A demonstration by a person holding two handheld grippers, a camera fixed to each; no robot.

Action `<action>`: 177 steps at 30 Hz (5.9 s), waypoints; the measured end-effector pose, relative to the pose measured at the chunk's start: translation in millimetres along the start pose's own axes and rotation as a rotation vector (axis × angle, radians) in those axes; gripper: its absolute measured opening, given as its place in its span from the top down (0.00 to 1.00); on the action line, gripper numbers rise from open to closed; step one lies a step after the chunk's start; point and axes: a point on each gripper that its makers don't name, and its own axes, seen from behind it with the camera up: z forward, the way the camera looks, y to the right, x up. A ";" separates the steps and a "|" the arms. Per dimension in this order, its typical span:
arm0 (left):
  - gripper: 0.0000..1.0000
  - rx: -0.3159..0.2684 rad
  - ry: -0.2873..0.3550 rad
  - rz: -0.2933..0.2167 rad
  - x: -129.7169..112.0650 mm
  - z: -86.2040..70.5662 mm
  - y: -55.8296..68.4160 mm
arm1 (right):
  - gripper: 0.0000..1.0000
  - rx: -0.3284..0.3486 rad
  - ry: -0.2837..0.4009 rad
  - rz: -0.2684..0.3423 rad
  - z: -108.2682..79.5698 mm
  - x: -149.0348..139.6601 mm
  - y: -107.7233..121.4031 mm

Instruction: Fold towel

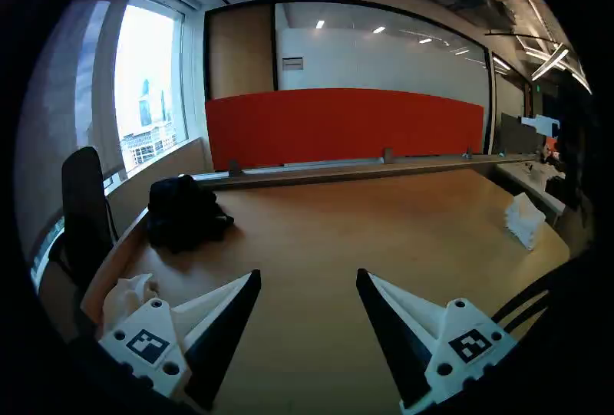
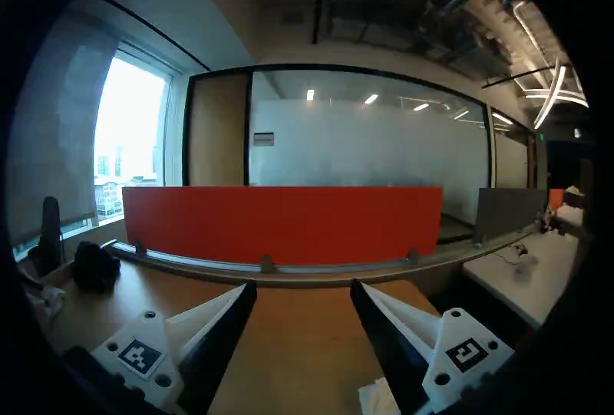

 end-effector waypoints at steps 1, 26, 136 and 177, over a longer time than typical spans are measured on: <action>0.08 0.000 0.008 -0.002 3.5 0.8 -1.4 | 0.05 0.001 0.001 0.003 -0.2 0.9 -2.9; 0.08 0.060 0.323 -0.049 145.5 35.0 -37.5 | 0.06 0.041 -0.016 0.030 -9.5 -0.4 -56.6; 0.07 0.105 0.377 -0.058 -36.2 124.6 -26.9 | 0.06 -0.020 0.066 0.030 -11.6 -31.5 -70.4; 0.04 0.105 0.379 -0.056 -41.3 128.8 -27.9 | 0.05 -0.031 0.130 0.003 -0.6 -97.9 -40.8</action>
